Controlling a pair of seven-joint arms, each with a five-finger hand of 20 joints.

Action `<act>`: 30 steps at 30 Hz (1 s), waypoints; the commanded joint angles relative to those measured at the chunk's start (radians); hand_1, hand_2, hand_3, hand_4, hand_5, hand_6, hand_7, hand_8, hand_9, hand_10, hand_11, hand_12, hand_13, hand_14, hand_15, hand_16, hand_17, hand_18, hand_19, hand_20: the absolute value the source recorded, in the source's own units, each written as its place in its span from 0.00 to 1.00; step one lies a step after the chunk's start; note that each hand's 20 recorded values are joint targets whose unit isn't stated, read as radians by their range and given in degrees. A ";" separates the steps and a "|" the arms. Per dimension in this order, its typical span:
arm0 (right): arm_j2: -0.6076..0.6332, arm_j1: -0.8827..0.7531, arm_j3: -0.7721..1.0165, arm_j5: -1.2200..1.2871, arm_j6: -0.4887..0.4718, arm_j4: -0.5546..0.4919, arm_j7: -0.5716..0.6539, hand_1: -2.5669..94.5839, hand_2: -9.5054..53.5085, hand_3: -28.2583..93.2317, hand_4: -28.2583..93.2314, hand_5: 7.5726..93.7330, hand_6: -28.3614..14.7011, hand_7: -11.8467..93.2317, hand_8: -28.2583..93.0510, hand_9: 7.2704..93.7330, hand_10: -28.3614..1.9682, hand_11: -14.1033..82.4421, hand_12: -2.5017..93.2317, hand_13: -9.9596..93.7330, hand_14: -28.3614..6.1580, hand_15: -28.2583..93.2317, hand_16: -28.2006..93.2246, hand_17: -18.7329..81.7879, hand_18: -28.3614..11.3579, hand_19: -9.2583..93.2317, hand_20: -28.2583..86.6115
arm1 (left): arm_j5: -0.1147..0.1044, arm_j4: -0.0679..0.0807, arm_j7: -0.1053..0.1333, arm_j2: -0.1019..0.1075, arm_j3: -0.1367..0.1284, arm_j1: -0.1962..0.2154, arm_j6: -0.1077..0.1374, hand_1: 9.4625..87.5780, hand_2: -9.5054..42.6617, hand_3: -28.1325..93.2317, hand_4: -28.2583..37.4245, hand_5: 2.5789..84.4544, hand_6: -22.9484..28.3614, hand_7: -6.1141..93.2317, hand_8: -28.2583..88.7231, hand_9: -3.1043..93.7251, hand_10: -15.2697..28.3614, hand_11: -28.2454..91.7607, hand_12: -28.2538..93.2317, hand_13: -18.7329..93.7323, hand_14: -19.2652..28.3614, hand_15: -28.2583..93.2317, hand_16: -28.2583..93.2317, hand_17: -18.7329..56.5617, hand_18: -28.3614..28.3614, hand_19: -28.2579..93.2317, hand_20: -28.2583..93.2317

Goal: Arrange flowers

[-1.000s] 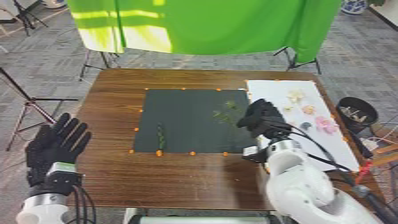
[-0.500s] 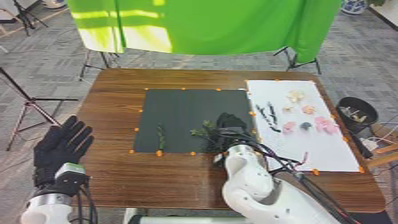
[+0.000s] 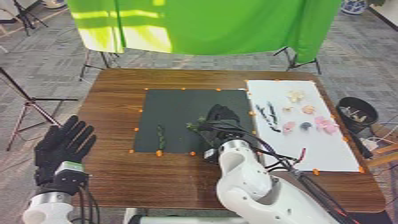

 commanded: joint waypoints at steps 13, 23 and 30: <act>0.003 -0.104 0.197 0.224 -0.440 -0.101 0.002 0.29 0.59 0.94 0.11 0.63 0.47 0.20 0.16 0.69 0.24 0.28 0.20 0.70 0.27 0.65 0.40 0.53 0.10 0.95 0.45 | -0.010 -0.002 0.003 -0.013 -0.002 0.029 -0.016 0.24 0.48 0.83 0.00 0.49 0.64 0.22 0.17 0.39 0.72 0.47 0.33 0.39 0.76 0.58 0.17 0.17 0.76 0.53 0.30; -0.042 -0.094 0.161 0.240 -0.471 -0.095 -0.008 0.29 0.58 0.93 0.10 0.61 0.47 0.20 0.16 0.68 0.26 0.26 0.19 0.70 0.26 0.64 0.39 0.53 0.10 0.94 0.45 | -0.006 0.000 -0.010 -0.013 0.003 0.022 -0.013 0.24 0.48 0.83 0.00 0.49 0.64 0.22 0.17 0.39 0.72 0.47 0.33 0.39 0.77 0.58 0.17 0.17 0.76 0.53 0.30; -0.048 -0.110 0.155 0.241 -0.492 -0.105 -0.011 0.28 0.54 0.93 0.11 0.62 0.46 0.21 0.16 0.69 0.26 0.27 0.19 0.71 0.27 0.64 0.39 0.53 0.10 0.94 0.45 | -0.004 0.004 -0.016 -0.015 0.007 0.013 -0.020 0.24 0.48 0.83 0.00 0.49 0.64 0.21 0.17 0.39 0.73 0.47 0.33 0.39 0.77 0.58 0.17 0.17 0.76 0.53 0.30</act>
